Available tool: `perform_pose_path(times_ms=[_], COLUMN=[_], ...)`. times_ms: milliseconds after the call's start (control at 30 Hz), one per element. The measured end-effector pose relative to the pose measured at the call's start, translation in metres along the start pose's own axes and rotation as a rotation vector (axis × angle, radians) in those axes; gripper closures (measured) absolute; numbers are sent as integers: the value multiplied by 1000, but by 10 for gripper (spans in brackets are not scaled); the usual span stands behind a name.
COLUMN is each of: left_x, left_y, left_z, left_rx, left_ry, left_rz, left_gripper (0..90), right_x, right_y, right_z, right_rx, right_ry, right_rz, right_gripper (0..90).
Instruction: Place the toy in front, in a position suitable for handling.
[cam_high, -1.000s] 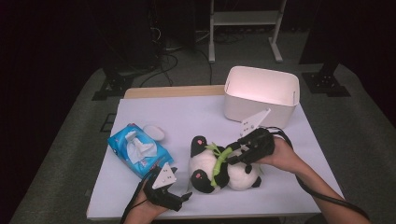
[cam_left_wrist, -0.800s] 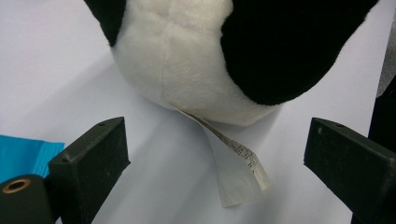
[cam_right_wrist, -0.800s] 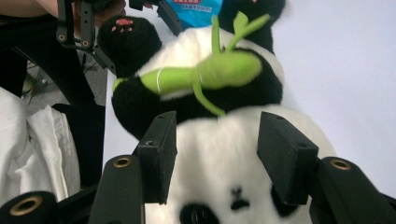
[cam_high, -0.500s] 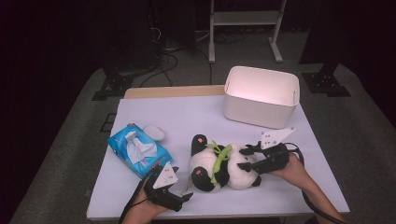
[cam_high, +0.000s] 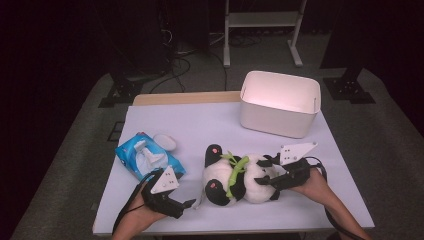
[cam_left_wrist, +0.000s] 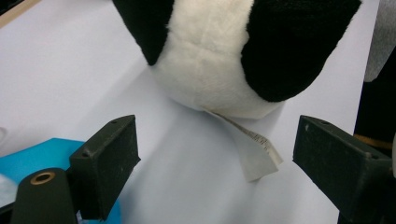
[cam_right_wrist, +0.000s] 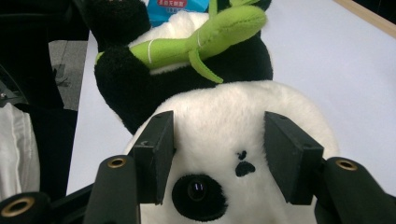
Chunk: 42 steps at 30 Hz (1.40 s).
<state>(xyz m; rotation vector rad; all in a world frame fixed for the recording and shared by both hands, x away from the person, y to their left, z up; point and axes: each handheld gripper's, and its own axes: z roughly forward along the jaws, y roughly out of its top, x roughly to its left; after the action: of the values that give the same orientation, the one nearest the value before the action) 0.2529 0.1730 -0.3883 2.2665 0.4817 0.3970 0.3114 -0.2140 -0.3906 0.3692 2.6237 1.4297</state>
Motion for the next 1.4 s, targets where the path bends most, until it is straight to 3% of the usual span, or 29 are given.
perform_pose_path(times_ms=[167,233,467,667,800,967,1033,1167,1400], left_x=[12,20,40,61,74,90,97,104,112], left_y=[-1,-2,1,9,12,11,11,9,6], left_z=[-10,-18,-38,-52,-51,-49,-47,-42,-34], left_rx=[41,63,64,112,160,173,201,252,282], left_ry=[-5,2,44,63,58,58,65,44,31], left_rz=[36,61,62,101,124,118,129,128,141], left_gripper=[139,190,268,364,415,449,489,574,643], right_x=[0,1,1,2,2,2,2,2,2], right_y=[0,-1,0,0,0,0,0,0,0], right_z=[0,0,0,1,2,2,2,2,2], right_rx=[-1,-2,5,7,7,7,7,8,7], right_ry=[0,1,-3,-7,-7,-7,-7,-9,-9], right_rz=[-4,-8,-18,-32,-31,-32,-34,-36,-39], right_gripper=[435,428,413,392,391,390,384,378,372])
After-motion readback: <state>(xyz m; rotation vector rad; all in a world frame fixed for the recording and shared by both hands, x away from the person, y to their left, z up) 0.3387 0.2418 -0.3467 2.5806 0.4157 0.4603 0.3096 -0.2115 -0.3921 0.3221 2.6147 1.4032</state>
